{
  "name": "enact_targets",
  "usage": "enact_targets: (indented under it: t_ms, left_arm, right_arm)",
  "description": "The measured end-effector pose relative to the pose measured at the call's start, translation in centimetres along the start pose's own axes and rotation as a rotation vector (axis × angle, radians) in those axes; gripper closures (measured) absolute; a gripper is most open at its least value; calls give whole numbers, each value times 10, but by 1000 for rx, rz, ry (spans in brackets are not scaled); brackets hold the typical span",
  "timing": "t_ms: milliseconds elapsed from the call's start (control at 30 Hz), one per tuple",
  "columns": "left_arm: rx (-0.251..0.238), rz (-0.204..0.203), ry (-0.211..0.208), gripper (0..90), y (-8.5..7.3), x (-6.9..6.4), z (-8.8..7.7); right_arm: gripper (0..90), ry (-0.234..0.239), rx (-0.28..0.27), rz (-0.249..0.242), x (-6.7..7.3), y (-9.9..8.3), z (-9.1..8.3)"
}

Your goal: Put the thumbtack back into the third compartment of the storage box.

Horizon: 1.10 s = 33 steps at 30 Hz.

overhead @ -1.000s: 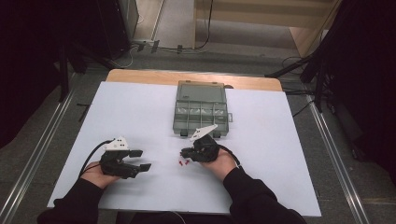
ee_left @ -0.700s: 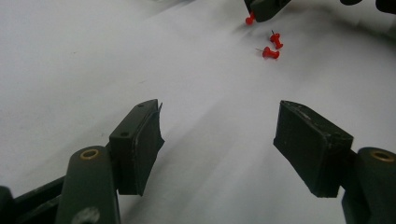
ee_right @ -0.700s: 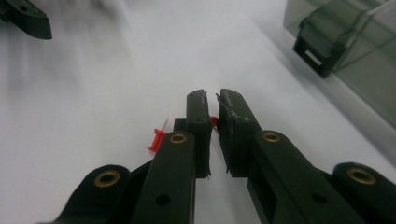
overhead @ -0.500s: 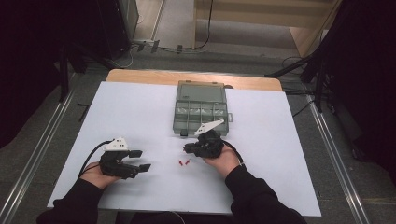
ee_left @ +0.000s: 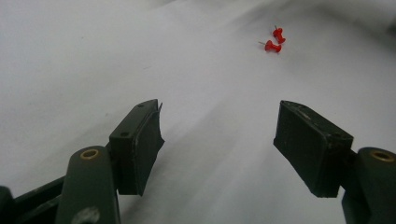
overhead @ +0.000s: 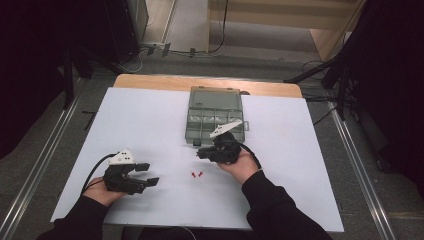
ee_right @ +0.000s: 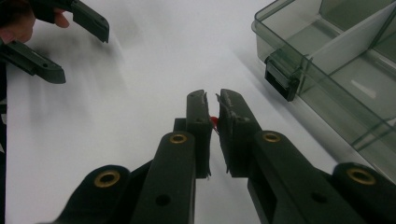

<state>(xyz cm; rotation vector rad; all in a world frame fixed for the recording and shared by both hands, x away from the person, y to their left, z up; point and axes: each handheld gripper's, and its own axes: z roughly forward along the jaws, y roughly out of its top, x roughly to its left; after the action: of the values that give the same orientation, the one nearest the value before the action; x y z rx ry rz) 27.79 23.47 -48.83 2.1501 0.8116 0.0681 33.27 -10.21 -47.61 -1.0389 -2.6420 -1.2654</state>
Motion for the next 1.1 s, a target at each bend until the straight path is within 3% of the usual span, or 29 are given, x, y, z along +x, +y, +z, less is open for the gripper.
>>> enact_targets:
  t_ms: [567, 700, 1100]
  left_arm:
    - [-6, 0, 13, 307, -3, 0, -1]
    - [-6, 1, 14, 307, -3, 0, -1]
    - [-3, 5, 12, 307, -2, 2, 0]
  right_arm:
    - [839, 0, -2, 48, -10, 9, -13]
    - [839, -8, 0, 36, -10, 9, -15]
    - [838, -50, -18, 85, -25, 7, -27]
